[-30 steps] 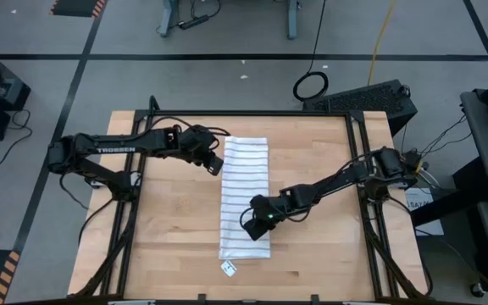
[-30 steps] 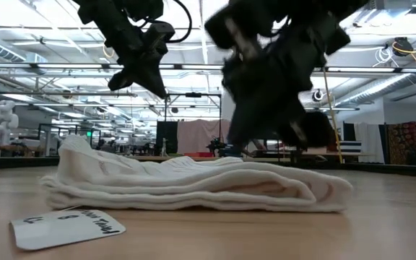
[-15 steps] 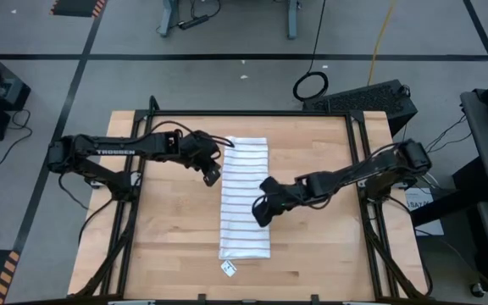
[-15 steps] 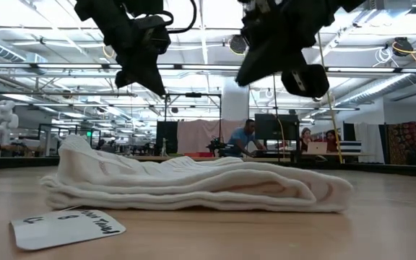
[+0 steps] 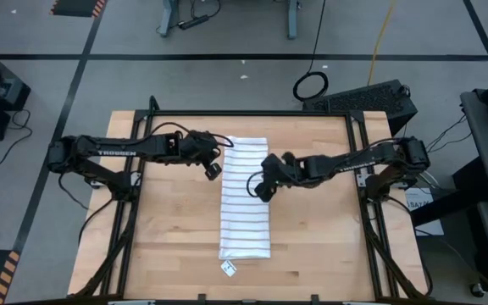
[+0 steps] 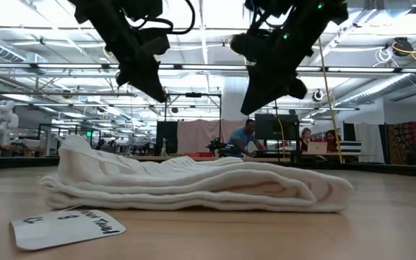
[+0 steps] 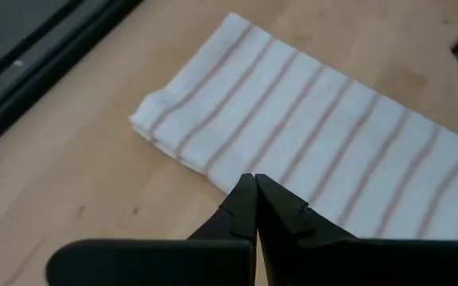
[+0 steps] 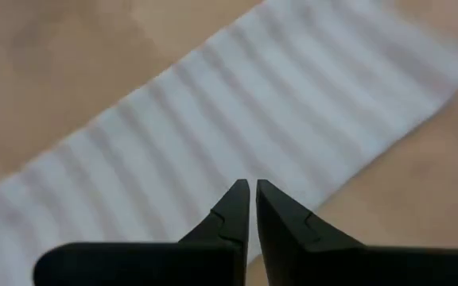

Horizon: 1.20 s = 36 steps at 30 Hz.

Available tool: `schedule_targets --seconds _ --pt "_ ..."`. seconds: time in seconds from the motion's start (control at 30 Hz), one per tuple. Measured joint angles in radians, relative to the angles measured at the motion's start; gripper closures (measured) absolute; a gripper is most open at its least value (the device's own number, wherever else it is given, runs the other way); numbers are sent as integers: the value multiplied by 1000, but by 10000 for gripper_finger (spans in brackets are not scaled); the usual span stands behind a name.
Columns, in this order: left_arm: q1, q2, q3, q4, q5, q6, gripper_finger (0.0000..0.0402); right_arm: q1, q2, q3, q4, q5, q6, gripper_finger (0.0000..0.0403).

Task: Roll towel
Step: Roll the white towel

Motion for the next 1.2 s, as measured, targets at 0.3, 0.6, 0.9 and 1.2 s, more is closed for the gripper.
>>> schedule_targets --seconds 0.3,0.6,0.9,1.2 --pt "-35 0 -101 84 -137 -230 395 -9 0 0 44 256 -148 385" --pt "-189 0 -127 118 -276 -210 395 49 -13 0 -2 247 -159 385" --pt "-273 0 -127 122 -308 -193 395 118 -61 0 -11 198 -63 385" --pt "-286 0 -127 43 -420 -103 340 103 -61 0 -112 199 -110 401"
